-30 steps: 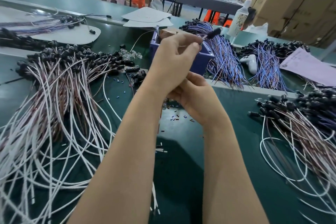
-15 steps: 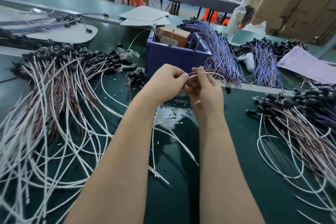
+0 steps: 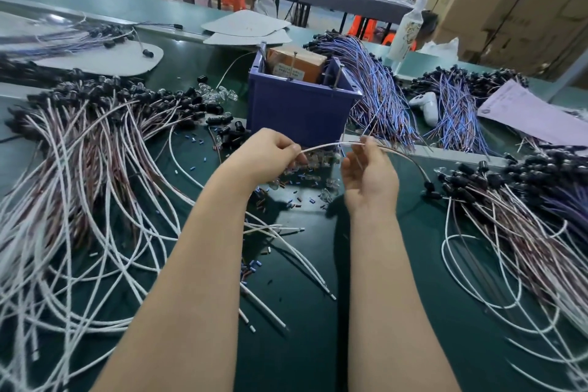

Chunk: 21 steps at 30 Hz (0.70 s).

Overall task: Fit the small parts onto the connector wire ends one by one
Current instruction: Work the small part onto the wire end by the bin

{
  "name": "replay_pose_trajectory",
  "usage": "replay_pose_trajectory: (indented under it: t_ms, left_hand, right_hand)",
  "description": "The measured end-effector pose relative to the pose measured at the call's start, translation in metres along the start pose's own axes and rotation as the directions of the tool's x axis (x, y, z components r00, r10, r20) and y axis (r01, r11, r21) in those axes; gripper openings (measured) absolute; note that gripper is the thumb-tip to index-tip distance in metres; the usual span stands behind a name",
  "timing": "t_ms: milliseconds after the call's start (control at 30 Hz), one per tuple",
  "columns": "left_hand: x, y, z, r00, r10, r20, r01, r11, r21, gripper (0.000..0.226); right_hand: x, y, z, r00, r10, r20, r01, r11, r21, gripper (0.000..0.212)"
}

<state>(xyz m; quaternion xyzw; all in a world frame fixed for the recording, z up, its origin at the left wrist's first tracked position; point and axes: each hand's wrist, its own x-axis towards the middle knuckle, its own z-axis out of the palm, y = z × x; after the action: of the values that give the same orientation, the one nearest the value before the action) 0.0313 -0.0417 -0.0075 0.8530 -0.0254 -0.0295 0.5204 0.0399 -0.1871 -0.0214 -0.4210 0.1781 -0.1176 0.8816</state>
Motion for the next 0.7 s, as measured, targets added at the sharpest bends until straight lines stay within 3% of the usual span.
replay_pose_trajectory:
  t_ms: [133, 300, 367, 433, 467, 533, 600, 700]
  left_hand:
    - [0.002, 0.006, 0.009, 0.994, 0.084, -0.073, -0.083, 0.996, 0.02, 0.028]
    - [0.001, 0.007, 0.011, 0.996, 0.089, -0.019, -0.088, 0.995, 0.044, 0.029]
    - [0.001, 0.007, 0.01, 0.995, 0.085, -0.056, -0.081, 0.995, 0.059, 0.029]
    - [0.001, 0.007, 0.007, 0.992, 0.084, -0.091, -0.075, 0.992, 0.098, 0.029]
    - [0.001, 0.008, 0.005, 0.992, 0.085, -0.094, -0.073, 0.989, 0.13, 0.029]
    - [0.001, 0.01, 0.003, 0.991, 0.103, -0.084, -0.086, 0.98, 0.179, 0.028]
    - [0.0, 0.014, 0.001, 0.985, 0.142, -0.095, -0.122, 0.974, 0.191, 0.03]
    - [0.001, 0.015, -0.005, 0.97, 0.174, -0.17, -0.137, 0.969, 0.208, 0.028]
  right_hand:
    - [-0.007, 0.01, 0.009, 0.98, 0.107, 0.167, -0.088, 0.989, -0.12, 0.017]
    - [-0.006, 0.013, 0.012, 0.985, 0.116, 0.124, -0.103, 0.988, -0.111, 0.02]
    - [-0.007, 0.013, 0.011, 0.984, 0.122, 0.133, -0.087, 0.967, -0.24, 0.026]
    - [-0.01, 0.014, 0.012, 0.988, -0.024, 0.151, 0.101, 0.845, -0.526, 0.033]
    - [-0.011, 0.013, 0.013, 0.967, -0.19, 0.172, 0.256, 0.716, -0.649, 0.032]
    - [-0.017, 0.008, 0.015, 0.814, -0.487, 0.317, 0.547, 0.456, -0.702, 0.019]
    - [-0.022, 0.004, 0.018, 0.706, -0.461, 0.537, 0.692, 0.289, -0.662, 0.017]
    - [-0.021, 0.006, 0.016, 0.71, -0.259, 0.654, 0.702, 0.192, -0.686, 0.019]
